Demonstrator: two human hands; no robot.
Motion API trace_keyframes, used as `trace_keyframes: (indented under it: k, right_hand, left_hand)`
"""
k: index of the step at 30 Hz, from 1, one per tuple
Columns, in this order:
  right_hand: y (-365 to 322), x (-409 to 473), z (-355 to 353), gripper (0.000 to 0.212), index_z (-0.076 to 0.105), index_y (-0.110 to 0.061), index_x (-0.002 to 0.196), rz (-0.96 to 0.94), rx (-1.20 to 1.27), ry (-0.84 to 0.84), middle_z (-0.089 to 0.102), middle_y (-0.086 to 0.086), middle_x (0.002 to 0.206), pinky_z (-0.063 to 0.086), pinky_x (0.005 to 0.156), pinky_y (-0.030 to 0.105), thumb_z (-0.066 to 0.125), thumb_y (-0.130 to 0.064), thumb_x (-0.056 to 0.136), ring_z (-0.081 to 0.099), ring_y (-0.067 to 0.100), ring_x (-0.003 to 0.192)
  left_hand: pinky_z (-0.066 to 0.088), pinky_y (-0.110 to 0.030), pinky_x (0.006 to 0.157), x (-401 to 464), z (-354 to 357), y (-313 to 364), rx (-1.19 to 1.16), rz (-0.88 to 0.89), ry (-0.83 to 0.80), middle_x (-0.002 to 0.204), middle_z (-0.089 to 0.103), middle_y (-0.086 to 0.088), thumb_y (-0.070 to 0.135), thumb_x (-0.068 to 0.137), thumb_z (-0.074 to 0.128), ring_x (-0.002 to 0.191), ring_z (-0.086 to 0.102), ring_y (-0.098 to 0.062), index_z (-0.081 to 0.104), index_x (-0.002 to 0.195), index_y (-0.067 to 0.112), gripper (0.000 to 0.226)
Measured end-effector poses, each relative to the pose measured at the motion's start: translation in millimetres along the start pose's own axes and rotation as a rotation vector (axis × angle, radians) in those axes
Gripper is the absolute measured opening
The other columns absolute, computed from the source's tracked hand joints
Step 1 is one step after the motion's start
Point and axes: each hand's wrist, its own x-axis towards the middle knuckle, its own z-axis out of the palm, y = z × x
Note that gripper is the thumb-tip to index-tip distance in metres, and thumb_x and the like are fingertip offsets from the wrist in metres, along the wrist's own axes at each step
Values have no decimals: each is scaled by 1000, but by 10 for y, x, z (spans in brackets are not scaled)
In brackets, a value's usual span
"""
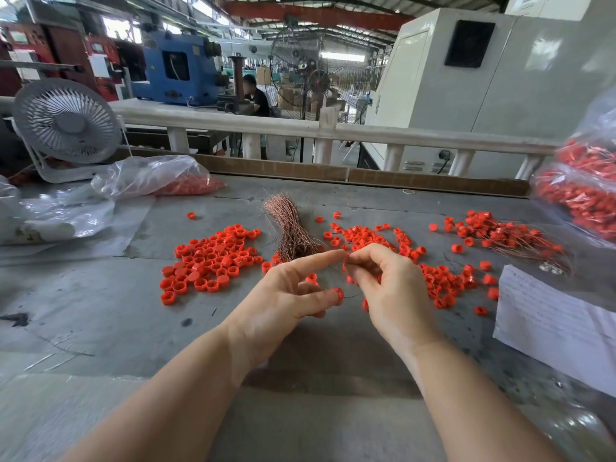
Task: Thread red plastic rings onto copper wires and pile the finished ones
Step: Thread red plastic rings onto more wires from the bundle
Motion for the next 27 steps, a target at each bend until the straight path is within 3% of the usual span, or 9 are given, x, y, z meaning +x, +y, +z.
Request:
trace_keyframes:
  k: [6, 17, 23, 27]
  right_hand:
    - [-7, 16, -6, 7, 68, -10, 82, -5, -22, 18, 59, -1, 81, 52, 63, 50, 64, -4, 84, 60, 23, 81]
    - [50, 36, 0, 15, 70, -13, 79, 39, 42, 52, 62, 3, 76, 52, 62, 50, 64, 1, 82, 63, 25, 78]
    - [0, 36, -9, 24, 64, -25, 72, 106, 137, 11, 66, -3, 70, 51, 60, 30, 63, -4, 84, 64, 17, 73]
    - [-7, 41, -17, 19, 66, -22, 73, 167, 150, 26, 68, -2, 69, 55, 61, 35, 66, -6, 83, 66, 16, 73]
  left_hand:
    - [46, -12, 60, 8, -32, 12, -89, -6, 70, 62, 59, 11, -6, 81, 60, 59, 53, 2, 64, 112, 30, 48]
    - [45, -13, 59, -1, -12, 53, -62, -38, 103, 67, 65, 12, -6, 82, 59, 60, 57, 2, 60, 116, 27, 48]
    - [44, -16, 62, 7, -31, 38, -85, -57, 156, 72, 65, 4, -3, 81, 62, 64, 59, -1, 64, 112, 29, 45]
    - [45, -15, 61, 9, -36, 35, -82, -46, 141, 67, 65, 8, -4, 81, 62, 61, 58, 0, 64, 111, 30, 45]
